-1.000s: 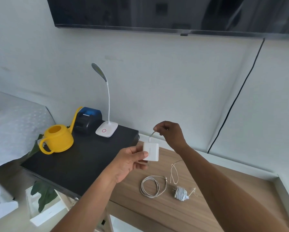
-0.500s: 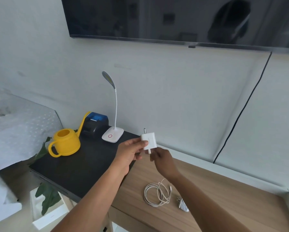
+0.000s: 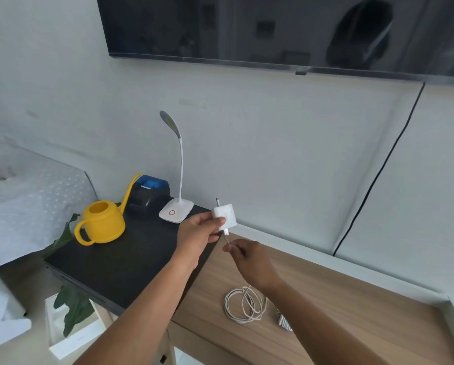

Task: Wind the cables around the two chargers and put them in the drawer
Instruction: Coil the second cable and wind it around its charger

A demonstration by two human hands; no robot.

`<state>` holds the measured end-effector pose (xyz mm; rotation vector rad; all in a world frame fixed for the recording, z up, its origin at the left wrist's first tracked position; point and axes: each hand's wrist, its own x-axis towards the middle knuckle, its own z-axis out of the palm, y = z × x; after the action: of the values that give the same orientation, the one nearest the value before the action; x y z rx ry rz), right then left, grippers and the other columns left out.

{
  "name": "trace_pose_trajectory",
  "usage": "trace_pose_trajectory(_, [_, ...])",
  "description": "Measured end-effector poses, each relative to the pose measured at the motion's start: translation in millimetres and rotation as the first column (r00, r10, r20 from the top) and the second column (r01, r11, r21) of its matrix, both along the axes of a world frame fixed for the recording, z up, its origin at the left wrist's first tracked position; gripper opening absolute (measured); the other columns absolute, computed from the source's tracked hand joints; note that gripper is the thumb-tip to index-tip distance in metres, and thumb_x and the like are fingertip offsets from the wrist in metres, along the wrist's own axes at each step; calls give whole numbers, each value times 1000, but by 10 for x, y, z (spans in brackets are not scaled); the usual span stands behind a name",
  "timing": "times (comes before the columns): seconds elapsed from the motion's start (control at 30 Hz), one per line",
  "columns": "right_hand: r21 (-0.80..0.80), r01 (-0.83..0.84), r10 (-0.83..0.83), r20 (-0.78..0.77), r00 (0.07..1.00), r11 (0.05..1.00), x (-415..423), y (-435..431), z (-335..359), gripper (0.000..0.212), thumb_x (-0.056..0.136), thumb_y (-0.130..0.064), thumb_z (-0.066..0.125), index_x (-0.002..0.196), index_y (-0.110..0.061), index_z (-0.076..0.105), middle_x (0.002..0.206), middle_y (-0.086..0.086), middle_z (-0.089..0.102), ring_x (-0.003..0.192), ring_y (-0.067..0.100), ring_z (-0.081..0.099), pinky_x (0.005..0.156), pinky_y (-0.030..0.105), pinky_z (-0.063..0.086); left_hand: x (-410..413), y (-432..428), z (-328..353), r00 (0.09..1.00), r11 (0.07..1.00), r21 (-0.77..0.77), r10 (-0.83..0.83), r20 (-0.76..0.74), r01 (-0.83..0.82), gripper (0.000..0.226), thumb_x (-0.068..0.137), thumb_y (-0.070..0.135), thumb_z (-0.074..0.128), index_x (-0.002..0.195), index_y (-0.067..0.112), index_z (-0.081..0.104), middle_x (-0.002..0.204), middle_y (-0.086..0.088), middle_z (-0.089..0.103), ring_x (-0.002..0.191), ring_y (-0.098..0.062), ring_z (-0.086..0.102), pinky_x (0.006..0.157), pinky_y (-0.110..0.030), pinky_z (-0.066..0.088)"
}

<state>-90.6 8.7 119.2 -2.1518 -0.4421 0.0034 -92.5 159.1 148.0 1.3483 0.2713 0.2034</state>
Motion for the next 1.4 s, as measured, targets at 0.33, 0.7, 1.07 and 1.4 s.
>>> trace_pose_trajectory(0.33, [29,101,-102,31,994,994,128,-114,384,20,93,-29,57,80,-23,71,48,-9,49,46,6,42,55,26,36,-71,160,-110,992,949,290,-116,-41,123,31,81,18,77,112,21,71,98,5,76,90,-9,72,66,-25,57])
trace_pose_trajectory(0.7, [106,114,-112,-23,993,988,378,-187,710,16,76,-31,79,74,-18,70,64,-18,67,63,-1,58,65,21,45,-243,18,-112,952,894,329,-299,-62,303,26,82,15,77,106,25,72,95,3,76,88,-16,72,62,-25,56])
trace_pose_trajectory(1.07, [197,82,-59,-123,991,977,466,-239,722,19,73,-20,82,77,-4,73,75,-2,72,61,-1,58,60,11,43,-283,-20,-2,922,888,256,-384,-39,381,30,81,13,77,109,20,71,102,1,76,95,-23,71,70,-27,59])
trace_pose_trajectory(1.4, [269,169,-112,-214,970,948,323,-201,469,31,90,-8,58,60,-12,63,55,-4,53,44,3,40,45,11,33,-250,-73,77,951,952,-71,-291,107,299,40,72,12,74,110,6,69,106,-13,74,98,-25,71,82,-35,60])
